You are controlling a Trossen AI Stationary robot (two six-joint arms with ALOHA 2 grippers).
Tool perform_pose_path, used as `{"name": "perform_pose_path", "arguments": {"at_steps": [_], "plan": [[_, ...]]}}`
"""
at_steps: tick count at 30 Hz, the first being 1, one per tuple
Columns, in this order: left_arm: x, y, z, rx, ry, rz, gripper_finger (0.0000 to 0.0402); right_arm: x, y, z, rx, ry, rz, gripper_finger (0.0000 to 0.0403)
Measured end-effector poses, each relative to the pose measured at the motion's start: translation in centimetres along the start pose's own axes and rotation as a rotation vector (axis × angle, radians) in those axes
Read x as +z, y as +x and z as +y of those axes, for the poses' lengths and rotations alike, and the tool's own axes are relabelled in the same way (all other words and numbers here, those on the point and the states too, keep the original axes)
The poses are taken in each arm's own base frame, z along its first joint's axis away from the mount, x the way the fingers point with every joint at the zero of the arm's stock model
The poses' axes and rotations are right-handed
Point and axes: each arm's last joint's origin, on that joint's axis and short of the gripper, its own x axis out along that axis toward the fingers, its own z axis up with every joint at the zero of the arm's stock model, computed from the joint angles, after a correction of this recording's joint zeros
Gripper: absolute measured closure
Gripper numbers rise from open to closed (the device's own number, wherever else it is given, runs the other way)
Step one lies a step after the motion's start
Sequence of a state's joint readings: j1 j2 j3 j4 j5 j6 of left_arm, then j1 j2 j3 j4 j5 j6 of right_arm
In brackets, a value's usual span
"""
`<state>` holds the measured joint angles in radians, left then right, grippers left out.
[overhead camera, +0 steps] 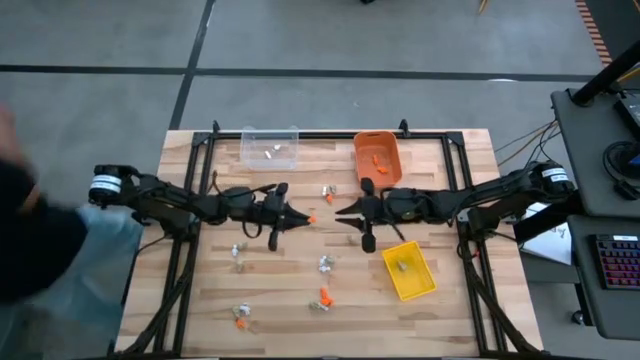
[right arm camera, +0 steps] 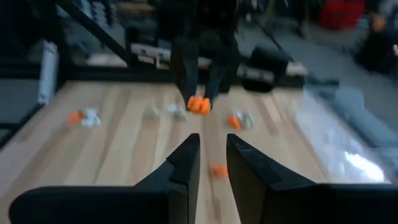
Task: Sort Halloween decoration
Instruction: Put the orange skeleton toy into the orange bin
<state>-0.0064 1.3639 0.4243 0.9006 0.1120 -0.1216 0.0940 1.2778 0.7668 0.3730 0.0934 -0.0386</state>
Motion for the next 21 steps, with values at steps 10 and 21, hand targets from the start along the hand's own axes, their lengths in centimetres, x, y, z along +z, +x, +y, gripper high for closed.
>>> {"name": "perform_pose_path", "arguments": {"at_steps": [10,21], "plan": [[0.0,2.4,-1.7,0.099,0.116,-0.13,0.0397,1.4,-0.1,0.4,0.1,-0.018,-0.148,0.0305],[1.0,6.2,-2.0,0.113,0.276,-0.16,0.0397,1.3,-0.1,0.4,0.092,-0.007,-0.136,0.0305]]}}
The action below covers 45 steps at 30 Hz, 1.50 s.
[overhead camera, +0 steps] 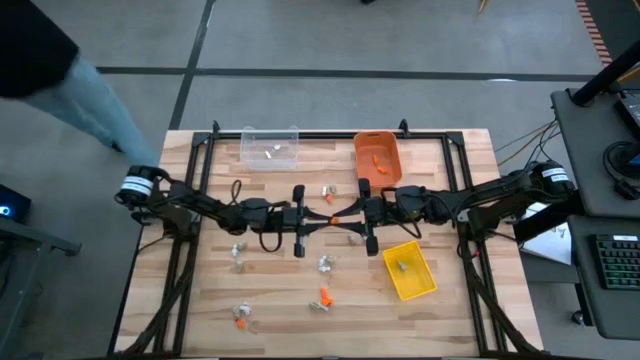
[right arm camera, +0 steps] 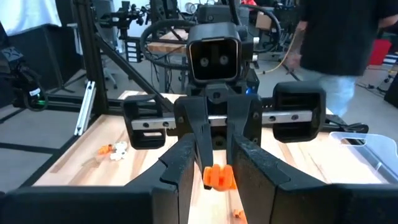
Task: Sort Halloween decoration
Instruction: Put the orange skeleton toy into the orange bin
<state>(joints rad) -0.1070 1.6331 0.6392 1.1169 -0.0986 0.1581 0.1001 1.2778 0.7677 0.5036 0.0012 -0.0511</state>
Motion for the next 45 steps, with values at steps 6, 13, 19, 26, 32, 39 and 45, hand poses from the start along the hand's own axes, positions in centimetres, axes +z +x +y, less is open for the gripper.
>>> {"name": "perform_pose_path", "arguments": {"at_steps": [6,13,19,26,32,39,45], "plan": [[0.0,0.2,0.0,0.001,-0.002,-0.004,0.0397,-0.2,0.0,-0.1,-0.008,-0.003,0.02,0.0305],[0.2,0.1,0.0,0.002,-0.024,-0.017,0.0397,-0.4,0.0,-0.1,-0.025,-0.017,0.037,0.0305],[0.5,0.3,0.0,0.0,-0.028,-0.026,0.0397,-0.3,0.0,-0.1,-0.026,-0.029,0.035,0.0314],[0.5,0.4,0.0,0.0,-0.029,-0.025,0.039,-0.3,0.0,-0.1,-0.025,-0.029,0.033,0.0372],[0.4,0.3,0.0,-0.001,-0.055,-0.022,0.0354,-0.3,0.0,-0.1,-0.026,-0.014,0.033,0.0388],[-0.2,0.3,-0.1,-0.007,-0.088,0.043,0.0279,-0.3,0.0,-0.2,-0.028,0.013,0.041,0.0389],[-1.3,0.0,0.0,0.05,-0.147,0.147,0.0222,0.3,0.3,-1.2,-0.105,0.038,0.16,0.039]]}}
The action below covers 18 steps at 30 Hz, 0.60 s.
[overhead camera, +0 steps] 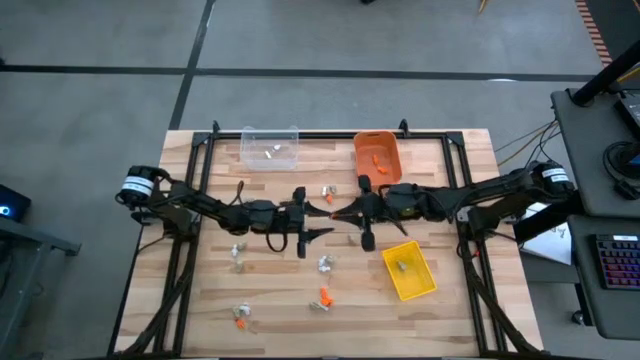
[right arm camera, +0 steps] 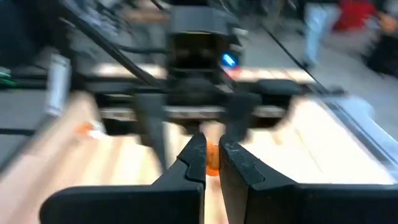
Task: Sort Halloween decoration
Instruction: Put the orange skeleton toy into the orange bin
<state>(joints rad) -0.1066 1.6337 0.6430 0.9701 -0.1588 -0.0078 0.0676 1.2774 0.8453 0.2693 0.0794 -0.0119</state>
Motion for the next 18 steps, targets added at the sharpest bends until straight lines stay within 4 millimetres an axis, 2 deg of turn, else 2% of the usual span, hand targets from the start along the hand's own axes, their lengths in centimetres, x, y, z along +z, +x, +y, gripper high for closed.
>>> {"name": "perform_pose_path", "arguments": {"at_steps": [5,10,14,18], "plan": [[-1.7,-0.2,0.1,0.026,-0.068,0.169,0.0204,0.5,-0.5,-2.6,-0.308,-0.009,0.274,0.039],[-2.9,-0.5,0.2,0.045,-0.122,0.299,0.0203,0.3,-2.2,-7.0,-0.52,0.084,0.521,0.039],[-3.2,-0.6,0.2,0.052,-0.14,0.325,0.0204,-1.1,-3.7,-11.2,-0.625,0.257,0.637,0.039],[-3.2,-0.6,0.2,0.054,-0.148,0.325,0.0209,-3.4,-4.8,-15.0,-0.683,0.381,0.699,0.039]]}}
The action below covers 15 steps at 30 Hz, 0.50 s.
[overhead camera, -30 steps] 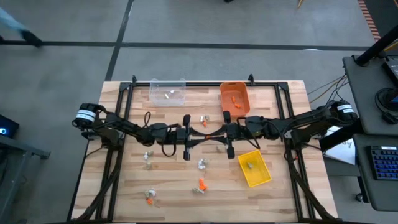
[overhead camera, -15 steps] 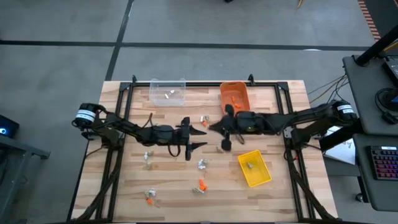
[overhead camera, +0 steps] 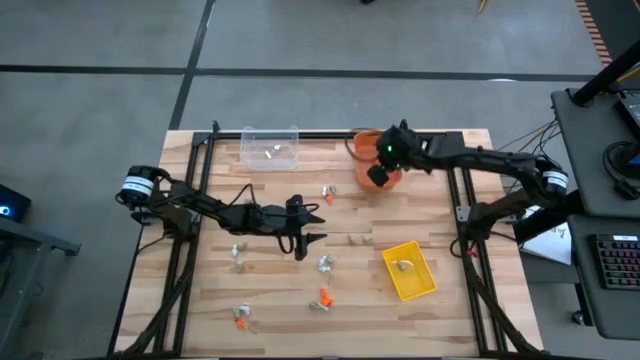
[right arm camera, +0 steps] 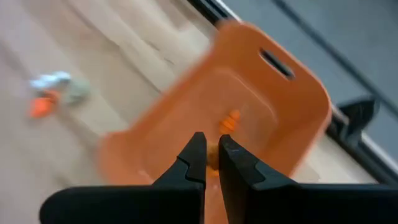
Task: Sort Halloween decoration
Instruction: Put the orange skeleton toy into the orange bin
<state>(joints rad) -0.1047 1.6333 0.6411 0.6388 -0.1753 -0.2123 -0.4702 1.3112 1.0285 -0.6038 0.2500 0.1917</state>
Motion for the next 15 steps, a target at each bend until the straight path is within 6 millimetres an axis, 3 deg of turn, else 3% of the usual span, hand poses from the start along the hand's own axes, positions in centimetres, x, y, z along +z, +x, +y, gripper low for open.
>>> {"name": "perform_pose_path", "arguments": {"at_steps": [7,11,15], "plan": [[-0.2,0.0,0.0,0.006,-0.024,0.021,0.0211,0.4,4.3,-4.6,-0.087,0.144,0.067,0.039],[-0.2,-0.1,0.1,0.009,-0.049,0.033,0.0212,0.6,5.7,-5.2,-0.063,0.137,0.105,0.0384],[-0.4,-0.1,0.1,0.014,-0.063,0.05,0.0212,0.9,6.5,-5.0,-0.062,0.109,0.123,0.035]]}}
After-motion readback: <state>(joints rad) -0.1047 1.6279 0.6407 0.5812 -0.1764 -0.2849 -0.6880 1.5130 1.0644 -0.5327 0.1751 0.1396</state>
